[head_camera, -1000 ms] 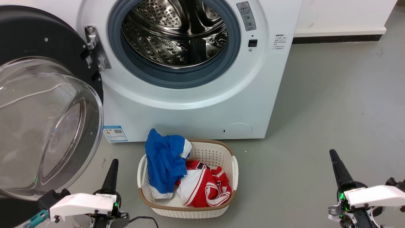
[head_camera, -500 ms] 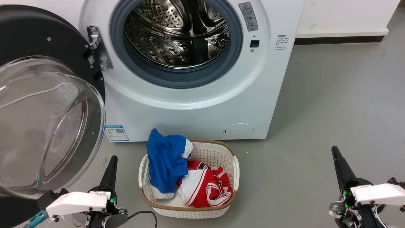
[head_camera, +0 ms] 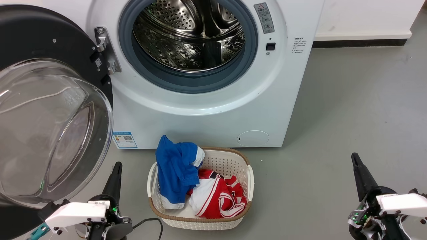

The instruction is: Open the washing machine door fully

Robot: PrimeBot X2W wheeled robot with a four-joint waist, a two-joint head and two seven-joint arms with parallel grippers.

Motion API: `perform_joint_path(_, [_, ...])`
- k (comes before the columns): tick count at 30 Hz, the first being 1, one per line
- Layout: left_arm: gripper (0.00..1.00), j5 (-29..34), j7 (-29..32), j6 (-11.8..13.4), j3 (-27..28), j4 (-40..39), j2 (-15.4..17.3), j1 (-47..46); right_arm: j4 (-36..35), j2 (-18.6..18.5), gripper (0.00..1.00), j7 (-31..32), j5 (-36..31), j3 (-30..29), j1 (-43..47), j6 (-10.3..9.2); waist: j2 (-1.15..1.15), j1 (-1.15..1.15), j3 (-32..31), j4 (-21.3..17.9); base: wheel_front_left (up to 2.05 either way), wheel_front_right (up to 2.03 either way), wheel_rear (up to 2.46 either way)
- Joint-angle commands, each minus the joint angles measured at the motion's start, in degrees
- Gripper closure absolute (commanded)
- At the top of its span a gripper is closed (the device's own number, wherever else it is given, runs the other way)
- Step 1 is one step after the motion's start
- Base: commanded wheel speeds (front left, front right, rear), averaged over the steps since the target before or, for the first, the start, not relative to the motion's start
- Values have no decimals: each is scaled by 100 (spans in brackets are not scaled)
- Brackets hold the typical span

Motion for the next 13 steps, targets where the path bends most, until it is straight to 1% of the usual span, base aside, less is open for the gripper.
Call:
perform_joint_path(1, [100, -104, 36, -48, 21, -1, -11, -110, 18, -1, 100, 33, 118, -22, -128, 0, 0, 0, -1, 4, 0, 0, 0])
perform_joint_path(13, [100, -555, 157, -100, 104, 15, -37, -119, 60, 9, 100, 109, 601, -70, -148, 0, 0, 0, -10, 36, 0, 0, 0])
